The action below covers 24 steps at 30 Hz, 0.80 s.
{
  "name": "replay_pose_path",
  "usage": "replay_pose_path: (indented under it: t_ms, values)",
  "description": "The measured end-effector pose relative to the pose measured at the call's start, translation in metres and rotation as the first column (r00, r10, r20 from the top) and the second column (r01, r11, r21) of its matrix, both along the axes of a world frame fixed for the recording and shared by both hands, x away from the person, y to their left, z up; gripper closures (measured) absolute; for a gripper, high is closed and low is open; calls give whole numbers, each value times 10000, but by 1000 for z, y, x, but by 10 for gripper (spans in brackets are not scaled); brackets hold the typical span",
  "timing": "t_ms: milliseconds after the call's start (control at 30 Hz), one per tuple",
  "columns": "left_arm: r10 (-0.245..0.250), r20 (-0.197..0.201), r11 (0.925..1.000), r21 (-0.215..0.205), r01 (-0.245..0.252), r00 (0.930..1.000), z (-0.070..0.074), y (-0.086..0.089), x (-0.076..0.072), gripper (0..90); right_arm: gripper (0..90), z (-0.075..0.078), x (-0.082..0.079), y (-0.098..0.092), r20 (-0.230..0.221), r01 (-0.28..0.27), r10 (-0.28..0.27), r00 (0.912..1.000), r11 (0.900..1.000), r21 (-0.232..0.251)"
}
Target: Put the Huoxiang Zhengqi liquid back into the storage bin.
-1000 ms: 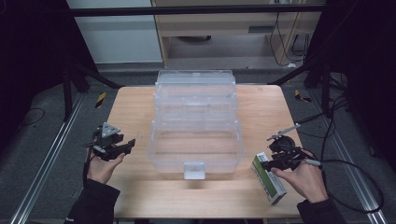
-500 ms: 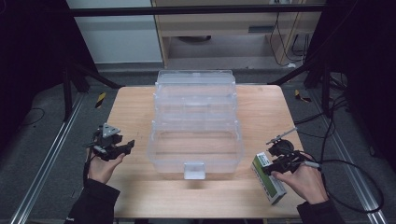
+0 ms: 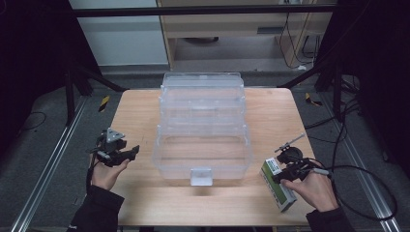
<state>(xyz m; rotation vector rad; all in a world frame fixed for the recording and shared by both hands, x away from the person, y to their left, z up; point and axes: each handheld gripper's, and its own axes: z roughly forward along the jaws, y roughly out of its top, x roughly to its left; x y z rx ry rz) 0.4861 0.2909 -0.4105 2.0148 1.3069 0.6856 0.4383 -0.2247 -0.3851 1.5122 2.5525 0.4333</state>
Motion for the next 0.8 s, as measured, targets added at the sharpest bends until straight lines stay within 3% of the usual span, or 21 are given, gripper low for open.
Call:
replay_pose_path:
  t_ms: [800]
  values:
    - [-51, -108, 10000, 79, 52, 9999, -2, -1, 1, 445, 564, -6, 3, 2, -375, 51, -59, 9993, 9997, -229]
